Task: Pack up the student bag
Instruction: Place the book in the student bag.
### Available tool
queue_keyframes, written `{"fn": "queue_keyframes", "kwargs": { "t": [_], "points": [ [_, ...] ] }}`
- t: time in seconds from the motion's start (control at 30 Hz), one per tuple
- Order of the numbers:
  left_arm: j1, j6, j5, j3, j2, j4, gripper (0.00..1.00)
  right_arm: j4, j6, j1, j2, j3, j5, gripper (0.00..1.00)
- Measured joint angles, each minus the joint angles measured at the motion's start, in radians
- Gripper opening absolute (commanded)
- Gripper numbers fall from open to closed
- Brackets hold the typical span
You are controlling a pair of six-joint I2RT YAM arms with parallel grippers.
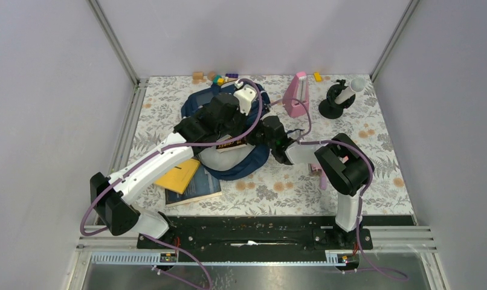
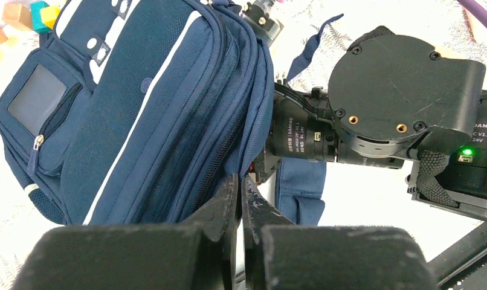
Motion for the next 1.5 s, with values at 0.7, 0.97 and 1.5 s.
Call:
{"fn": "queue_keyframes", "kwargs": {
  "t": [0.7,0.97,1.5],
  "points": [
    [-0.006,-0.008,0.002,0.0,-0.007,0.005,0.0,0.023,-0.212,0.022,-0.193,-0.247,0.235,0.82],
    [-0.008,-0.011,0.008,0.0,-0.01,0.005,0.0,0.026,-0.375,0.025,-0.391,-0.365,0.272,0.84],
    [-0.002,0.057,0.043,0.0,-0.01,-0.008,0.0,-0.32,-0.945,-0.016,-0.886,-0.402,0.156,0.91]
  ]
}}
